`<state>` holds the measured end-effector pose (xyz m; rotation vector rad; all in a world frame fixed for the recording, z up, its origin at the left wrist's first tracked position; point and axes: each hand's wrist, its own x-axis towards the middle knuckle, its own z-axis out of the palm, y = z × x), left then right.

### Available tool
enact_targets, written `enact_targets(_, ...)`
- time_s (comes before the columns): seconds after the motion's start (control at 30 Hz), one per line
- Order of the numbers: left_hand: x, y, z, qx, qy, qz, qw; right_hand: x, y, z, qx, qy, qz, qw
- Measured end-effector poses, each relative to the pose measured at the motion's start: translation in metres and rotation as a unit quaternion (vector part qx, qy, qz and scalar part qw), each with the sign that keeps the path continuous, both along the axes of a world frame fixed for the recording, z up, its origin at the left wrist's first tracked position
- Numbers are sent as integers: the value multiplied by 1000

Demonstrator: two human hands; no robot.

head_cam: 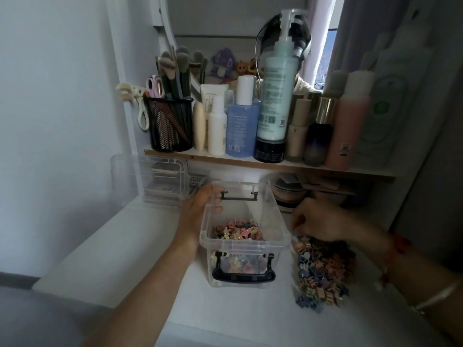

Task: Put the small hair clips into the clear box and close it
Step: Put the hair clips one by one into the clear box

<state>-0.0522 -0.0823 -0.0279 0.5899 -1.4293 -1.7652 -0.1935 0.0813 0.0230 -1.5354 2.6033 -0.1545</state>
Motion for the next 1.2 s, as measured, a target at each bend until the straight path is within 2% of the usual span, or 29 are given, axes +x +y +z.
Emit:
enact_targets(0.03, 0, 0, 1, 7, 8, -1, 1000, -2, -1, 0, -28, 0, -3, 1000)
enact_targets(0.1, 1, -1, 1, 10, 12, -2, 1000, -4, -7, 8, -176, -49, -18, 983)
enact_targets(0.17, 1, -2, 1, 7, 11, -17, 1000, 4, -10, 22, -322, -190, -1, 927)
enact_targets(0.2, 1, -2, 0, 10, 7, -27, 1000, 9, -12, 30, -364, -249, 22, 897)
enact_targets(0.27, 1, -1, 0, 12, 3, -33, 999, 12, -11, 38, -394, -287, 59, 871)
enact_targets(0.3, 1, -1, -1, 14, 2, -26, 1000, 12, -11, 37, -385, -278, 64, 878)
enact_targets(0.33, 0, -2, -1, 16, 1, -20, 1000, 9, -9, 35, -360, -238, 53, 900)
enact_targets(0.4, 0, -1, -1, 16, 5, -15, 1000, -3, -3, 23, -238, -88, 17, 967)
enact_targets(0.43, 0, 0, 0, 13, 6, -14, 1000, -9, 1, 14, -158, -35, 10, 987)
enact_targets(0.47, 0, -1, -1, 6, 5, -13, 1000, -14, 4, 7, -92, -17, 13, 996)
enact_targets(0.53, 0, 1, -2, -2, -1, -9, 1000, -17, 8, -2, -26, -43, 23, 998)
enact_targets(0.67, 0, 1, -1, -10, -7, 2, 1000, -18, 7, -3, -38, -52, 22, 998)
enact_targets(0.73, 0, 2, 0, -11, -3, 4, 1000, -15, 3, 5, -119, -58, 19, 991)
enact_targets(0.77, 0, 2, 1, -10, -6, 3, 1000, -11, 0, 11, -187, -90, 11, 978)
enact_targets(0.83, 0, 1, 0, -7, -10, 0, 1000, 4, -3, 28, -311, -199, 19, 929)
enact_targets(0.9, 1, 0, 0, 6, -8, -10, 1000, 22, -5, 41, -361, -295, 56, 883)
enact_targets(0.97, 1, -1, -2, 16, -4, -18, 1000, 29, -5, 47, -367, -330, 85, 866)
enact_targets(1.0, 0, -2, -2, 18, -4, -15, 1000, 28, -5, 46, -362, -326, 88, 869)
enact_targets(1.07, 0, -2, -3, 13, -4, -12, 1000, 16, -6, 35, -340, -267, 65, 900)
enact_targets(1.13, 0, -3, -2, 8, -3, -14, 1000, 4, -8, 19, -273, -182, 24, 944)
enact_targets(1.2, 0, -2, -1, 4, -3, -14, 1000, -2, -9, 1, -180, -125, 32, 975)
